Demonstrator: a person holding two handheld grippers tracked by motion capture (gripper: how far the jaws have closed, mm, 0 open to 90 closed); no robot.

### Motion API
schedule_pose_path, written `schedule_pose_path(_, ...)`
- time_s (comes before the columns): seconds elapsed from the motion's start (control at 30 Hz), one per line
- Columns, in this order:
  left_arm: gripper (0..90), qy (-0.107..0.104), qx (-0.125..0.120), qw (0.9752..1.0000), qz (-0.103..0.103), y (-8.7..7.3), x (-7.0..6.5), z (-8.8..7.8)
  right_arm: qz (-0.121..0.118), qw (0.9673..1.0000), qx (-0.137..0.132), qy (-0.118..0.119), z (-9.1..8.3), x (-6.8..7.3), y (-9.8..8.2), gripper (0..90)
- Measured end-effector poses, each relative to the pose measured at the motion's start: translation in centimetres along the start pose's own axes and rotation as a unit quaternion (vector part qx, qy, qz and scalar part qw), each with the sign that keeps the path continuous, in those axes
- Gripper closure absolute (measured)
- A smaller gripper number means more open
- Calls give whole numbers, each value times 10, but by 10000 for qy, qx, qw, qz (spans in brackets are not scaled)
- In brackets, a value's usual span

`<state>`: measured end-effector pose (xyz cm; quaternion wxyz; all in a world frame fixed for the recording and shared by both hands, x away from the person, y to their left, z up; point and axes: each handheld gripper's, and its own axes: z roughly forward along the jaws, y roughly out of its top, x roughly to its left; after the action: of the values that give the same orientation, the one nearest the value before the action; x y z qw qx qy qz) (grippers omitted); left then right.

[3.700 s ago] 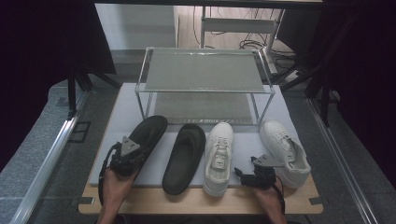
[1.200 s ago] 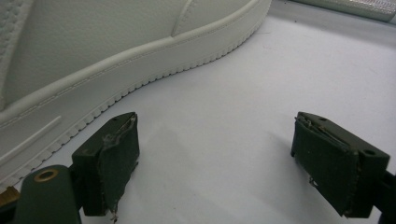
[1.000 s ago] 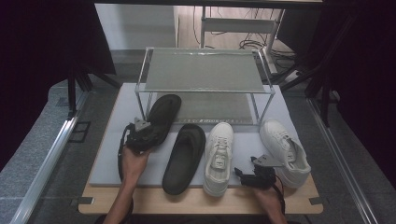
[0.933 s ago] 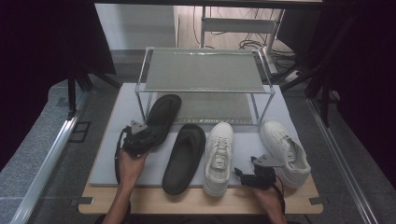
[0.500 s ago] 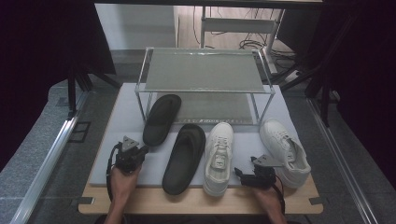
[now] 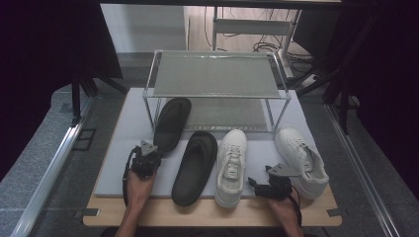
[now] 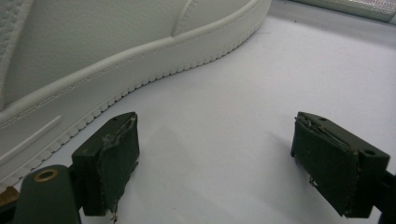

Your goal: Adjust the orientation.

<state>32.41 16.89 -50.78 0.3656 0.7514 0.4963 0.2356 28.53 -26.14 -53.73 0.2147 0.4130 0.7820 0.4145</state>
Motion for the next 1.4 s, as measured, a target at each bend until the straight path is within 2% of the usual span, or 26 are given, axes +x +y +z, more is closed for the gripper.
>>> schedule_pose_path(0.53, 886, -22, 16, 10000, -3, 20, 2, 28, 1, 10000, 0, 1, 0, 0, 0, 150)
schedule_pose_path(0.77, 886, 6, 8, 10000, -41, 31, 2, 41, 2, 10000, -1, 3, 0, 0, 0, 150)
schedule_pose_path(1.23, 886, 121, 134, 9998, 35, 50, 1, 66, 5, 10000, -2, 4, 0, 0, 0, 150)
schedule_pose_path(1.4, 886, 138, 105, 9998, -29, 53, 0, 72, 6, 10000, -2, 5, 0, 0, 0, 150)
